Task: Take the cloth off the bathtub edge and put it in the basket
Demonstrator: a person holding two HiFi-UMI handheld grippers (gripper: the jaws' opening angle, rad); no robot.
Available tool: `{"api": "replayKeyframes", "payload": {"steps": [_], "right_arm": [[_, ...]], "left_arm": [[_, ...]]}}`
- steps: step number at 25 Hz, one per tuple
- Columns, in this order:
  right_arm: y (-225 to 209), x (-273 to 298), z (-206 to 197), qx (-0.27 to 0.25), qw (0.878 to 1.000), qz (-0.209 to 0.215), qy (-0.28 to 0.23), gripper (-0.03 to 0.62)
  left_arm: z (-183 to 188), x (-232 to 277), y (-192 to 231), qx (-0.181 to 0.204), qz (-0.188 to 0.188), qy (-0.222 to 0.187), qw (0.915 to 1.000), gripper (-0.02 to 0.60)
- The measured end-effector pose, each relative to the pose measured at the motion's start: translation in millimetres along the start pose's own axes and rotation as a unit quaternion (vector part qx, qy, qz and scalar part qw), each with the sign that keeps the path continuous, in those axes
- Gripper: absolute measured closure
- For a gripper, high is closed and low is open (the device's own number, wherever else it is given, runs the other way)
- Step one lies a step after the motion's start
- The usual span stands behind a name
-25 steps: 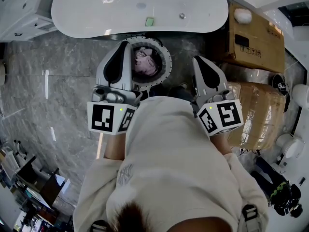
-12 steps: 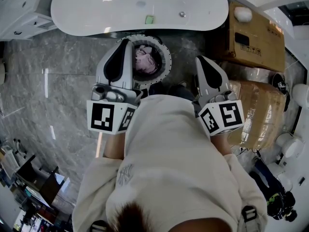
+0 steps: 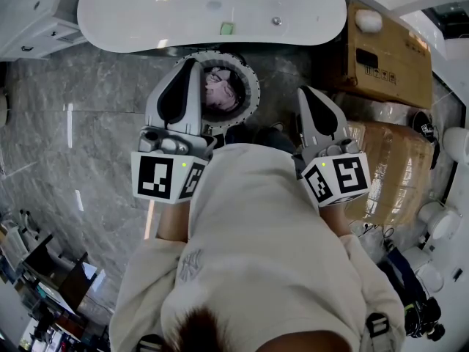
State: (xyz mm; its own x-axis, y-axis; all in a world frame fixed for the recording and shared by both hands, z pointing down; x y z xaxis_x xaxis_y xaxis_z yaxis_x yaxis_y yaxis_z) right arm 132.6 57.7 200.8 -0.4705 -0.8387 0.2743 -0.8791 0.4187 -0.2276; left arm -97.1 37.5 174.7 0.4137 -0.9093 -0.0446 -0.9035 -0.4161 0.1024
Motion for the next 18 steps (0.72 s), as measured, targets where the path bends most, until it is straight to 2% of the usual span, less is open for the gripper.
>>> {"api": "replayKeyframes", "payload": {"steps": [18], "right_arm": [[3, -14, -6, -0.001, 1.000, -0.007, 0.004, 0.597]], "left_arm": [[-3, -8, -7, -0.003, -0.007, 0.001, 1.0000, 0.574]]}}
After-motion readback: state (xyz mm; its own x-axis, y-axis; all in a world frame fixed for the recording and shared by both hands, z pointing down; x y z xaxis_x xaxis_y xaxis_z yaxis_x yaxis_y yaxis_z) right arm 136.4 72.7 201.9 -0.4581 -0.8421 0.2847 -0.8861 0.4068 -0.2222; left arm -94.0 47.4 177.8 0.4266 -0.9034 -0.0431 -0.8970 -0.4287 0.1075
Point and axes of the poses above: the fingertips, and each gripper's own axes: x forward along the fingers, y to its left, z out of its top, the point moved 6 cm from there along -x, backward along the fingers, and after that the axes turned 3 degrees about x, right-handed, at the moved point
